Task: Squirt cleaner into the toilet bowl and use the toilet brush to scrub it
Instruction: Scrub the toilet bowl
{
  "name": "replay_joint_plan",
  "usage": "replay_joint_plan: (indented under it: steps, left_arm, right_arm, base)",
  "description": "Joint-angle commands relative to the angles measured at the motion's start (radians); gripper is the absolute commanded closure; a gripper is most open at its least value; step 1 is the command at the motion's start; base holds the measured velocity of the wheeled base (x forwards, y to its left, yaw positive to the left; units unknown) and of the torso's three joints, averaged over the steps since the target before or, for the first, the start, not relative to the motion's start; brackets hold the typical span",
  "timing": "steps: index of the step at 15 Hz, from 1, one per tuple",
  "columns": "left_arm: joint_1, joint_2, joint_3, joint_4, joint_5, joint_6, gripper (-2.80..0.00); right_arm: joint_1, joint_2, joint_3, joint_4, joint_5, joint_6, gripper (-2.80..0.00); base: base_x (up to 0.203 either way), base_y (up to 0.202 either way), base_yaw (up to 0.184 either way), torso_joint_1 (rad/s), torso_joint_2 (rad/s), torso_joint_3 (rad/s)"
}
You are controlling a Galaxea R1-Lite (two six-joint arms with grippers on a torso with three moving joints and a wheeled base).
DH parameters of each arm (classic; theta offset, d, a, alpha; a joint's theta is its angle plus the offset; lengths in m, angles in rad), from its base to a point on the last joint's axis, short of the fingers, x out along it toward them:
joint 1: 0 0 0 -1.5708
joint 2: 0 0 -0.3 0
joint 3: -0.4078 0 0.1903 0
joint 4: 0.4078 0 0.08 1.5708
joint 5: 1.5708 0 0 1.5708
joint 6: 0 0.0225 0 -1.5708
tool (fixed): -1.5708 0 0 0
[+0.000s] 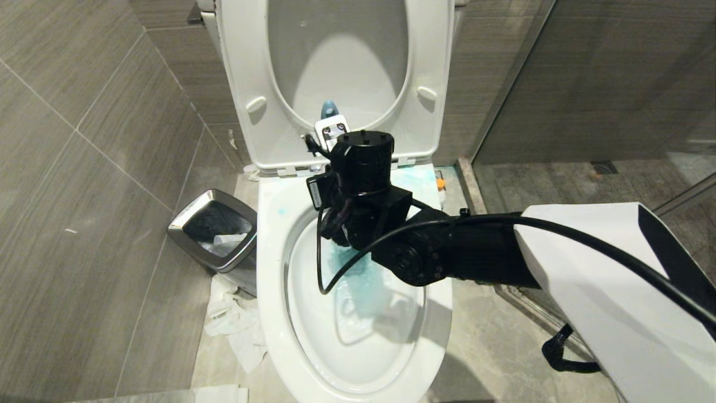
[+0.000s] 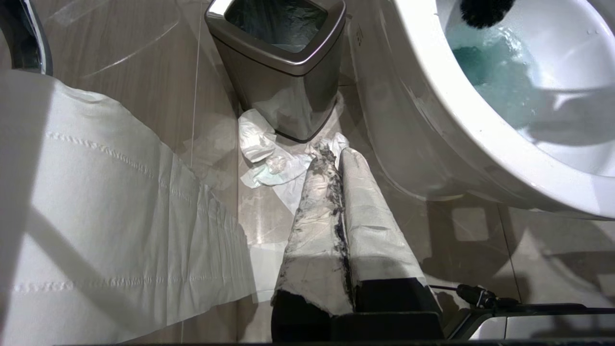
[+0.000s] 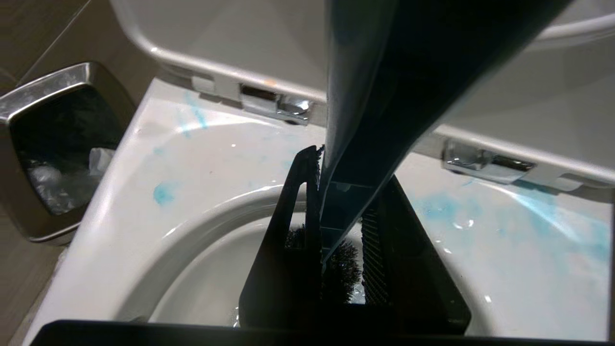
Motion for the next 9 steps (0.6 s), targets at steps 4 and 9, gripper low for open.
replay_joint_plan:
  steps: [4, 9]
  left_arm:
    - [0.000, 0.002, 0.000, 0.001, -0.001, 0.000, 0.00]
    - [0.000, 0.002, 0.000, 0.001, -0.001, -0.005, 0.00]
  right_arm:
    - [0.102, 0.043, 0.021, -0.041, -0.032, 0.002, 0.00]
    - [0.178, -0.099, 0.370, -0.049, -0.054, 0.006, 0.00]
  base:
    - [0.000, 0.000, 0.000, 0.000, 0.00, 0.000]
    - [0.000, 0.000, 0.000, 0.000, 0.00, 0.000]
